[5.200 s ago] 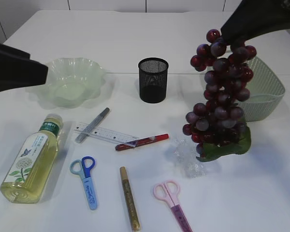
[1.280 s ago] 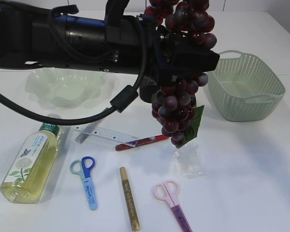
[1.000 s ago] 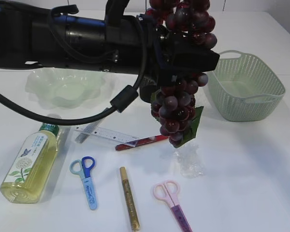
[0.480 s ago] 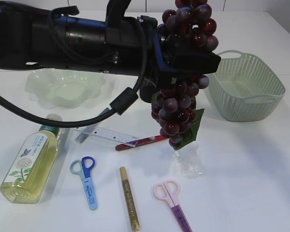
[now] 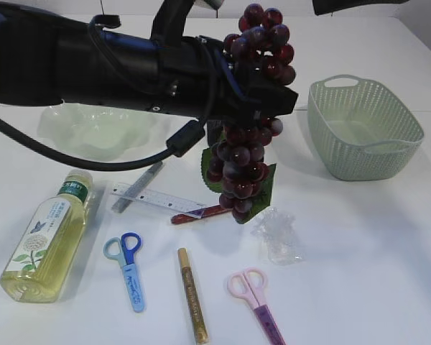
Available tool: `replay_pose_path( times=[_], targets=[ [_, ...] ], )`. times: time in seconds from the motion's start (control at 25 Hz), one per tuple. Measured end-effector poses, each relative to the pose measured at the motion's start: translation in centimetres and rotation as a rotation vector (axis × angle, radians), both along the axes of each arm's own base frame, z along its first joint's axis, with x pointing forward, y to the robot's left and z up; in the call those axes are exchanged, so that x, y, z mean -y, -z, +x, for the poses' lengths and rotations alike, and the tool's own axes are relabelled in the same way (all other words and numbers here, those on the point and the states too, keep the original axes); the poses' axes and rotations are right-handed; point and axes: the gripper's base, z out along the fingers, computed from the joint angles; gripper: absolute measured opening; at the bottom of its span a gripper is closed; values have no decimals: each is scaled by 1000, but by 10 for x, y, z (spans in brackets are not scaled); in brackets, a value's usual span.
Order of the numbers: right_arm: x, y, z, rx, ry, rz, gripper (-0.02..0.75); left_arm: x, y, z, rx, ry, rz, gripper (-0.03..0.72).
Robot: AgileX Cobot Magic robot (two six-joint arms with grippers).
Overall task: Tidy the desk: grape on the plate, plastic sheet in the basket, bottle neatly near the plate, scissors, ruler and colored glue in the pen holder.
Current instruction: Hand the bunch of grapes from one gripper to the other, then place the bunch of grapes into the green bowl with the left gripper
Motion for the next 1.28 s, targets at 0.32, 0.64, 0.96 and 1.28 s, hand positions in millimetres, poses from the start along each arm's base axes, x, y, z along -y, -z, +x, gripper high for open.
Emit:
replay_pose_path(
  times=[0.32,0.64,0.96,1.28],
  targets=[
    [8,8,1,-67,68,-90,583,-14,21,7,30,-79,288,158],
    [18,18,-2,-175,155,-195,583,-54,33,26,-191,-227,375,158],
    [32,27,-4,-243,239,-347,583,-98,22,43,-367,-343,431,158],
    [35,28,-4,-260,279,-370,583,-126,-22,54,-443,-523,663,159]
  ],
)
